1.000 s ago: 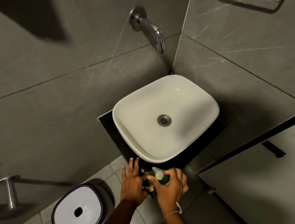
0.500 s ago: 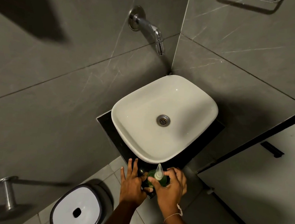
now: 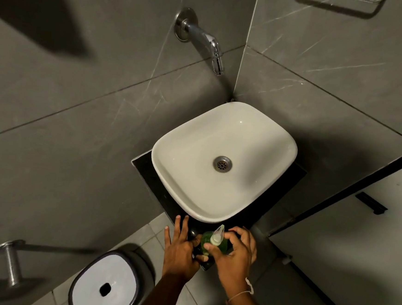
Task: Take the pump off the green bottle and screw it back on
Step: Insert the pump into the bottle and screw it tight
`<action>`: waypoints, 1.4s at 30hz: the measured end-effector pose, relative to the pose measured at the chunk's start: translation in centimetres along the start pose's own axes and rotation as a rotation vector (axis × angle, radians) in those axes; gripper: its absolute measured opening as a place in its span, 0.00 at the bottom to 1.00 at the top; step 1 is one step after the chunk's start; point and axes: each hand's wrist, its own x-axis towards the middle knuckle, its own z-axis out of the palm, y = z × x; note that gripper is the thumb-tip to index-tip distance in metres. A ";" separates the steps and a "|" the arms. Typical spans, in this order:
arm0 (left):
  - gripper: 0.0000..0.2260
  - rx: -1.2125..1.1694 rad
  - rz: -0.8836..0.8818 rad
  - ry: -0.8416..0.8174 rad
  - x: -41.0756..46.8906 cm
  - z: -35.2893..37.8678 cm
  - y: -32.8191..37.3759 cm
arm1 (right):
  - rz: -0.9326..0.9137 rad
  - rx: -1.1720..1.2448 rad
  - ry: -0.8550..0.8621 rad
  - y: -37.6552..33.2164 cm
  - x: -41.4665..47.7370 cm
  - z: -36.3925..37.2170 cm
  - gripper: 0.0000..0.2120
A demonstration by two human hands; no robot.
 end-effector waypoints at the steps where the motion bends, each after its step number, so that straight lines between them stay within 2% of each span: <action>1: 0.19 -0.001 0.004 0.000 0.0 0.0 0.0 | 0.003 0.008 -0.002 0.0 0.0 0.0 0.19; 7: 0.18 0.018 -0.002 0.003 0.0 0.0 0.1 | 0.014 0.056 -0.097 0.2 -0.3 0.0 0.17; 12: 0.19 0.035 0.005 -0.001 0.0 0.0 0.2 | 0.016 0.044 -0.082 0.4 0.1 -0.1 0.15; 15: 0.20 0.030 0.005 0.007 0.0 0.1 0.1 | 0.008 0.041 -0.072 0.4 0.5 -0.3 0.17; 19: 0.19 0.018 0.005 0.019 0.0 0.3 0.1 | 0.019 0.014 -0.097 0.4 0.5 0.0 0.26; 24: 0.21 0.035 0.011 0.020 0.1 0.4 0.0 | 0.033 0.037 -0.104 0.3 0.3 -0.3 0.24; 28: 0.22 0.036 0.010 0.018 0.1 0.4 0.0 | -0.044 -0.017 -0.153 -0.1 0.0 -1.6 0.30; 31: 0.23 0.051 0.018 0.005 0.2 0.4 0.0 | -0.101 0.037 -0.102 -0.5 -0.2 -3.1 0.33; 34: 0.23 0.051 0.012 0.008 0.1 0.5 0.0 | -0.137 0.035 -0.017 -1.1 -0.1 -3.9 0.30; 42: 0.22 0.034 0.018 0.010 0.0 0.4 0.1 | -0.124 -0.011 0.045 -1.4 0.2 -3.6 0.18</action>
